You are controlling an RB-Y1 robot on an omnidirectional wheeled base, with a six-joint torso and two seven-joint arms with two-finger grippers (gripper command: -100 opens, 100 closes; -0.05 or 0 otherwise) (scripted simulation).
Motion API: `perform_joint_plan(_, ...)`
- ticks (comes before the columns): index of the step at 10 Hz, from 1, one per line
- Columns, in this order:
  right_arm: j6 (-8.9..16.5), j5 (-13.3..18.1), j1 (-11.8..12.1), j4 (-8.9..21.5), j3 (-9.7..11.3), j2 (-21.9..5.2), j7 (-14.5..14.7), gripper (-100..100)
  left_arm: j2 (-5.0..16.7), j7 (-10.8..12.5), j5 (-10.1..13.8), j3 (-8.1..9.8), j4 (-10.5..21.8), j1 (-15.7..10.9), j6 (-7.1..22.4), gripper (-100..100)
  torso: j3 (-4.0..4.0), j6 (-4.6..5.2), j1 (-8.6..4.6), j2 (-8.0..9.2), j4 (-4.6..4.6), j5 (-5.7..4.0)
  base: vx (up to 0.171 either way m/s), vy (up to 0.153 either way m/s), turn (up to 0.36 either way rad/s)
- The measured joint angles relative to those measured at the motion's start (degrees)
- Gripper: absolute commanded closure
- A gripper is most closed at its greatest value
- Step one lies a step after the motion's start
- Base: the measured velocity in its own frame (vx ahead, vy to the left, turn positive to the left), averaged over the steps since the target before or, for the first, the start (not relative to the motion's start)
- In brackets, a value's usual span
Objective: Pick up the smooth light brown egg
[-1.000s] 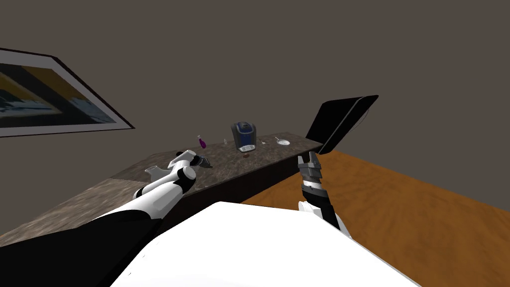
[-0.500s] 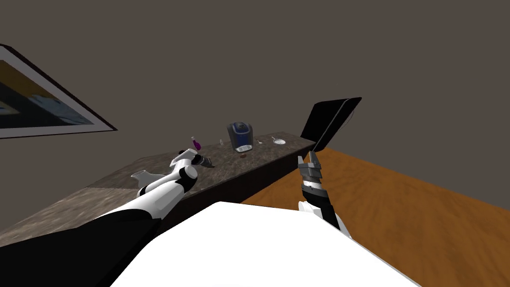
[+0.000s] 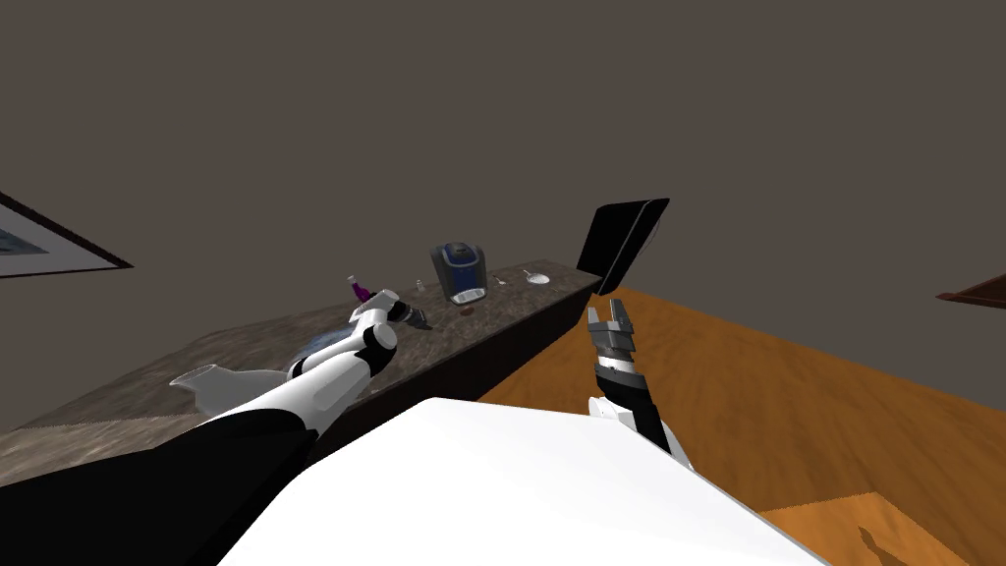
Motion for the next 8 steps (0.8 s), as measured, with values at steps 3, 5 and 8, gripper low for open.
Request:
perform_joint_plan(3, 0.0, 0.0, 0.0, 0.0, -0.01, 0.0, 0.0, 0, -1.77, 1.26, 0.48, -1.4, -2.16, -0.57, 2.63, -100, 0.06, -0.08, 0.12, 0.11, 0.02, 0.02, 0.038, -0.028, -0.015)
perform_joint_plan(5, 0.0, 0.0, 0.0, 0.0, 0.0, 0.0, 0.0, 0, -2.01, 1.3, 0.72, -2.07, -0.27, -1.36, 2.49, -100, 0.03, 0.02, 0.05, 0.04, 0.01, 0.02, 0.12, -0.06, -0.232)
perform_joint_plan(8, 0.0, 0.0, 0.01, -0.01, -0.01, 0.0, 0.0, 0, -4.35, 2.23, 1.11, -3.04, -0.69, -1.69, 3.38, 0, -0.1, -0.09, 0.0, -0.13, -0.05, -0.02, 0.101, -0.054, -0.064)
